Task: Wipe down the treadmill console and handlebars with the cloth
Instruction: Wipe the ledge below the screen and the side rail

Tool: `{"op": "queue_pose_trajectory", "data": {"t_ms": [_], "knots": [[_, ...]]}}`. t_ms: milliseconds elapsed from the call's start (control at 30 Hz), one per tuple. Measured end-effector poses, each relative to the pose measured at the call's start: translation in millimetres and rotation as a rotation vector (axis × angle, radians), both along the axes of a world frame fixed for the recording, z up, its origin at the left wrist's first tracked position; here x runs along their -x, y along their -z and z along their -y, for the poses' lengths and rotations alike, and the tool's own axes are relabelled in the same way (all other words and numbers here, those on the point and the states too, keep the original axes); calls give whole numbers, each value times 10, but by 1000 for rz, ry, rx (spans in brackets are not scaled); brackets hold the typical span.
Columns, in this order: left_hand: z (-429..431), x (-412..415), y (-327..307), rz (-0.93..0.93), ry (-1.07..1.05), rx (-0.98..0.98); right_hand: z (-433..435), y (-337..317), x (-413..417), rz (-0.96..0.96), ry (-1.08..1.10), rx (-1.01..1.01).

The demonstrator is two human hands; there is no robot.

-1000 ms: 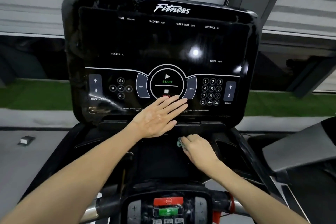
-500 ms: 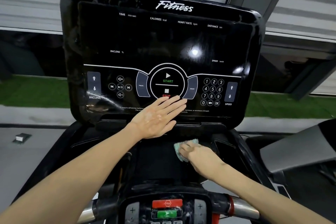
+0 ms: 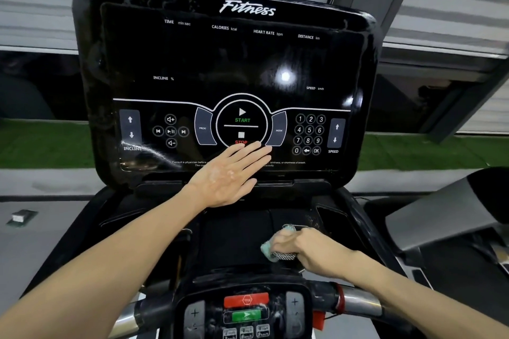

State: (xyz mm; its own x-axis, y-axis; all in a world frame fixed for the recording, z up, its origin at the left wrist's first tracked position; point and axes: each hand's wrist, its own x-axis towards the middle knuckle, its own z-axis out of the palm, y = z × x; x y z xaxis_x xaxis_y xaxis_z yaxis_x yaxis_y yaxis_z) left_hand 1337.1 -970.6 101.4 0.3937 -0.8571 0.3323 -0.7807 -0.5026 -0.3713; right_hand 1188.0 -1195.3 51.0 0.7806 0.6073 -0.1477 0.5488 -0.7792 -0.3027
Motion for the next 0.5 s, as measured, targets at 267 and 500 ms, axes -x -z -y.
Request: {"op": "queue_pose_trajectory", "data": {"t_ms": [267,500], "knots": [[-3,41,-47,-2,35,2,85,213,-184,224,372,31],[569,188,-133,42,253,5,261,245,-113,273,498,-106]]}}
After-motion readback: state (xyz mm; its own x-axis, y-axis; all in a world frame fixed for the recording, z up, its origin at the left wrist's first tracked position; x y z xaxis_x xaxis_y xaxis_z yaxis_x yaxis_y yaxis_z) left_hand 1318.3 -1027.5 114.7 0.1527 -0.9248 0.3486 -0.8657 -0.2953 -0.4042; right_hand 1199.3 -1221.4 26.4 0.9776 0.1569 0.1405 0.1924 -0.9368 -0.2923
